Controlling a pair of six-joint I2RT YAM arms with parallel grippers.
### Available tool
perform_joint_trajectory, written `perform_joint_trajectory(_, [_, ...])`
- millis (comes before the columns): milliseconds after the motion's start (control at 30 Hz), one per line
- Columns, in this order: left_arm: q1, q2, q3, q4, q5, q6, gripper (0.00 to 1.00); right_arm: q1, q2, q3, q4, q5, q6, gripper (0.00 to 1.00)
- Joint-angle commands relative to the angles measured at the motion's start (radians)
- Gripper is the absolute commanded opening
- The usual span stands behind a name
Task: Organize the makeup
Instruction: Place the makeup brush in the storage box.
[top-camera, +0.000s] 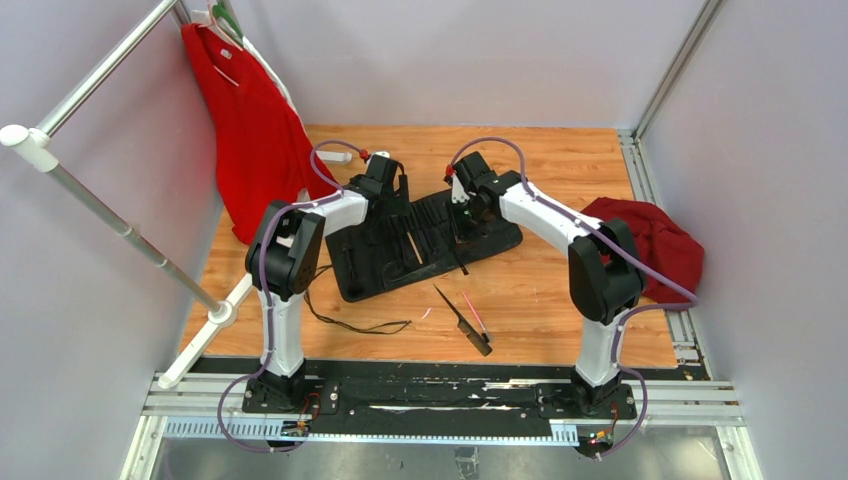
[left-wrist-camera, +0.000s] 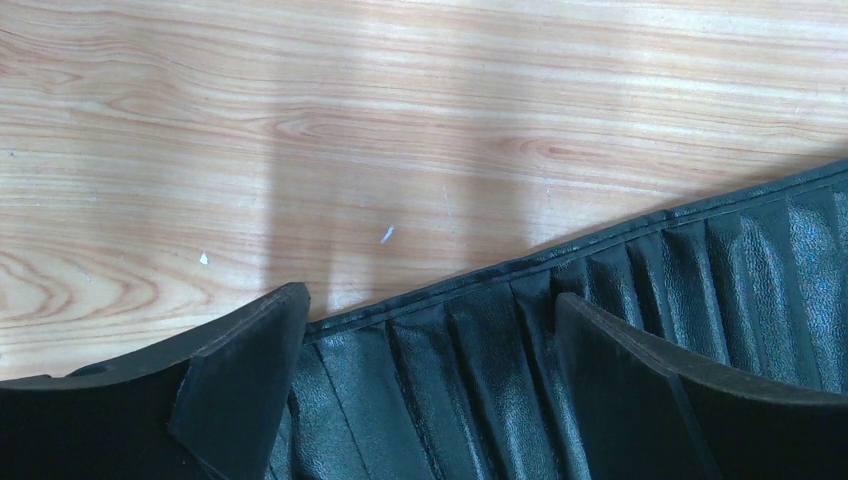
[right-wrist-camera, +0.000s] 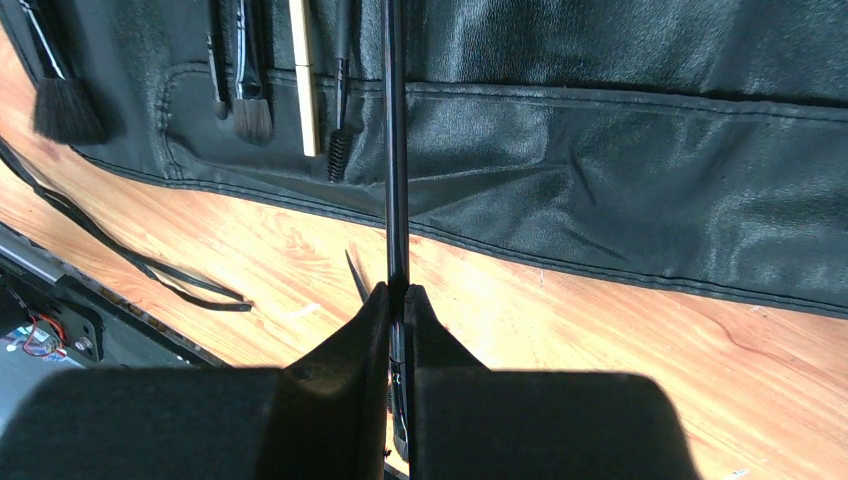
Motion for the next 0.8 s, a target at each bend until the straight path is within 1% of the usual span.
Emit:
perform_joint_trajectory(0, [0.011,0.048,-0.049,-0.07,0.083,-0.026,0.98,0.013,0.033,-0.007,-0.022,-0.028,0.015,0.01])
perform_joint_trajectory(333, [0.01,0.046,-0.054,-0.064,0.085,-0.025,0.99,0.008,0.092,0.013,-0.019,-0.011,0.008,0.01])
perform_joint_trajectory(433, [0.011,0.045,-0.055,-0.064,0.084,-0.026,0.98,0.004,0.134,0.027,-0.019,-0.008,0.007,0.01])
perform_joint_trajectory(767, [0.011,0.042,-0.062,-0.058,0.087,-0.027,0.98,-0.03,0.161,0.048,-0.018,0.008,0.008,0.01])
